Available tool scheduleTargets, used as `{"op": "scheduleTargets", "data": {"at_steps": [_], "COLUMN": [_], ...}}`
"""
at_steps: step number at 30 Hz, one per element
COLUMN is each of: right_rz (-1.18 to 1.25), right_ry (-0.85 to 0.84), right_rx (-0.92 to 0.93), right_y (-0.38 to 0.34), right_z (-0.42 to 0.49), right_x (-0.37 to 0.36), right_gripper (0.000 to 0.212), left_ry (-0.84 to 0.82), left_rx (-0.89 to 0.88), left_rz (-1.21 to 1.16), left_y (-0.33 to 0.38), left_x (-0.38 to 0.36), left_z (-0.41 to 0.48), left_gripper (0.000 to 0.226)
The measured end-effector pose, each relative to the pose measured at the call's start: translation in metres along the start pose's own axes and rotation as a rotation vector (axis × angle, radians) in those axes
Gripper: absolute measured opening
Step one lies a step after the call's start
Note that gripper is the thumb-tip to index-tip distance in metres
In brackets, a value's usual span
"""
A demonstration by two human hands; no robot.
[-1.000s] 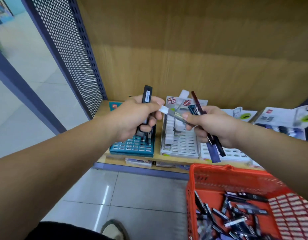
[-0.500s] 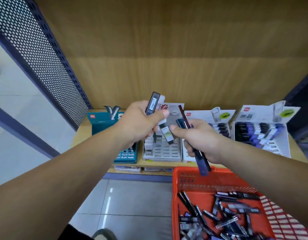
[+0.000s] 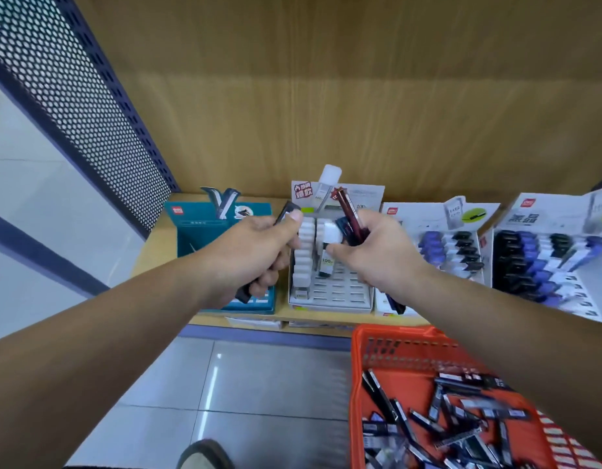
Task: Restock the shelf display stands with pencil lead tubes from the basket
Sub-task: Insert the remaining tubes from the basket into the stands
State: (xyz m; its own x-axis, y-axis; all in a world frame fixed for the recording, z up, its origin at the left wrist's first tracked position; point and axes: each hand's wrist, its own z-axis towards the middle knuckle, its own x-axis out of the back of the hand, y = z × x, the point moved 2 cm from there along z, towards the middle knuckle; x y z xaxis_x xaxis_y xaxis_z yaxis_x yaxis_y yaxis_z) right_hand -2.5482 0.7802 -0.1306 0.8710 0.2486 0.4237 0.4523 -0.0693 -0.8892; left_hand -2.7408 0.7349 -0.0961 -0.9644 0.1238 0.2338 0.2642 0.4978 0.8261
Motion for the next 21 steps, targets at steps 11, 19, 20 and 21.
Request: {"op": "scheduleTargets", "data": {"at_steps": [11, 19, 20, 21], "right_rz": [-0.078, -0.312, -0.347, -0.377], "right_ry": [0.046, 0.061, 0.055, 0.043], "right_rx": [-0.054, -0.018, -0.013, -0.010], "right_y": [0.033, 0.039, 0.039, 0.038], "right_z": [0.014, 0.015, 0.016, 0.016], "right_x": [-0.019, -0.021, -0.020, -0.020], "right_gripper": [0.030, 0.035, 0.037, 0.038], "left_ry": [-0.114, -0.126, -0.132, -0.135], "left_rx": [0.071, 0.036, 0.041, 0.046], "left_rz": [0.135, 0.151, 0.154, 0.161], "left_y": [-0.022, -0.031, -0.030, -0.030], "left_x": [0.007, 0.017, 0.016, 0.016], "left_z": [-0.004, -0.010, -0.011, -0.012], "left_gripper": [0.046, 0.048, 0.047, 0.046]}}
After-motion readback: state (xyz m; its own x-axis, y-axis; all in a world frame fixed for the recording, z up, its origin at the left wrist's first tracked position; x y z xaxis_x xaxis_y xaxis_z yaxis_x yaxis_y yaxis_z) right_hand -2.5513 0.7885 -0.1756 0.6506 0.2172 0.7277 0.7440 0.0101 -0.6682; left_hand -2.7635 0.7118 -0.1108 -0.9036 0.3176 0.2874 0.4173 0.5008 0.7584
